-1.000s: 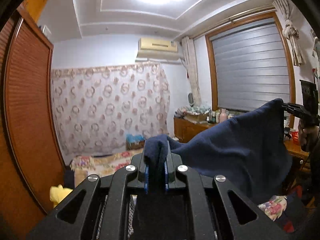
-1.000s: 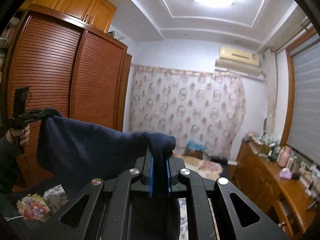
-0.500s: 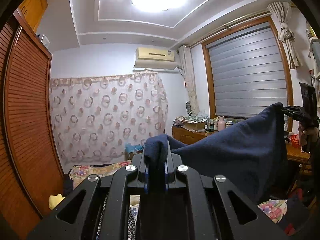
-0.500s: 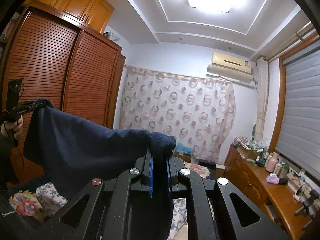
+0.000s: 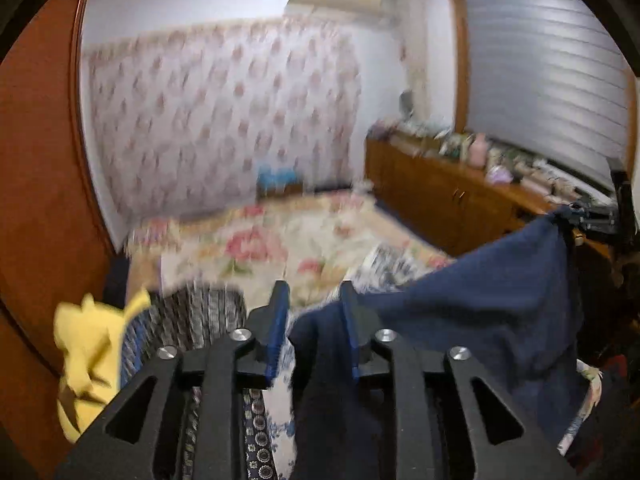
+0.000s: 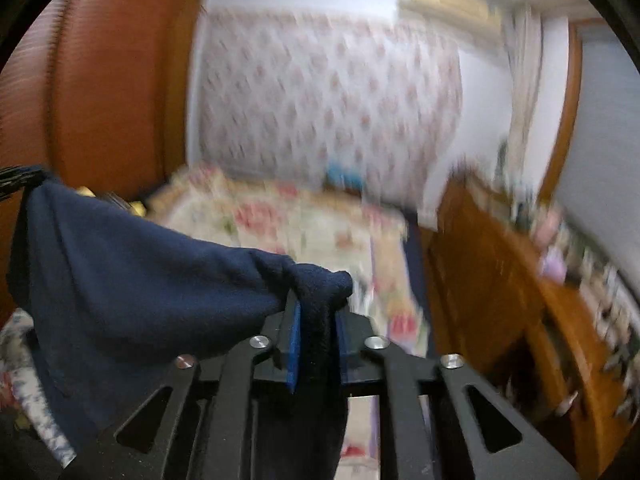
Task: Fold small clothes
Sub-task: 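Lay the folded hem down and open both tools, then grasp the folded edge of the shirt with both tools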
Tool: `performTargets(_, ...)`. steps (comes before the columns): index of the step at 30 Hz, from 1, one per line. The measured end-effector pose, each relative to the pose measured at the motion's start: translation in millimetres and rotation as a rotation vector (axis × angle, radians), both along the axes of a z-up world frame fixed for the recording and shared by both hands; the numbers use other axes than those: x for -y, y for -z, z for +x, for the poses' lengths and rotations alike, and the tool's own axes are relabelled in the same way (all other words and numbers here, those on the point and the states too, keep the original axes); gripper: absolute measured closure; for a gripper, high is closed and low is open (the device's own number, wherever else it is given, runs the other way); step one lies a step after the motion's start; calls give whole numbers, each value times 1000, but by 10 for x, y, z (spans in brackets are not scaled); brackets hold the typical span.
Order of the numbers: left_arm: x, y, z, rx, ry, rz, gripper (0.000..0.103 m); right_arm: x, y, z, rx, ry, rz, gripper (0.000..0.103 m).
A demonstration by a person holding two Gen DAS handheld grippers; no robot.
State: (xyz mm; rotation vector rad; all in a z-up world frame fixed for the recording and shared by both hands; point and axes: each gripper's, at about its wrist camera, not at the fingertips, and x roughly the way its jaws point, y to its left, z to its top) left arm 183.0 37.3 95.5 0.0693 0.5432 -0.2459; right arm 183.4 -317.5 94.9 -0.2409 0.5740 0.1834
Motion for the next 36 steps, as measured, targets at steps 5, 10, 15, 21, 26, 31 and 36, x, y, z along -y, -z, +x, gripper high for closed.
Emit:
performTargets(5, -87, 428, -91, -70, 0, -24, 35, 68, 724, 509, -152, 91, 37, 63)
performTargets(10, -117, 671, -372, -113, 12, -20, 35, 86, 1016, 375, -182, 105, 73, 52)
performTargets(15, -138, 907, -615, -141, 6, -54, 35, 202, 1126, 129, -202, 122, 131, 52)
performTargets(21, -60, 1301, -785, -199, 6, -42, 35, 304, 1255, -99, -248, 74, 194, 52)
performTargets(26, 29, 1568, -773, -266, 9, -51, 35, 432, 1364, -25, -293, 76, 200, 52)
performTargets(31, 61, 1752, -742, -333, -1, -56, 35, 508, 1347, 34, -300, 65, 199, 52)
performTargets(36, 80, 1848, -712, -365, -8, -75, 35, 560, 1416, 74, -322, 65, 183, 52)
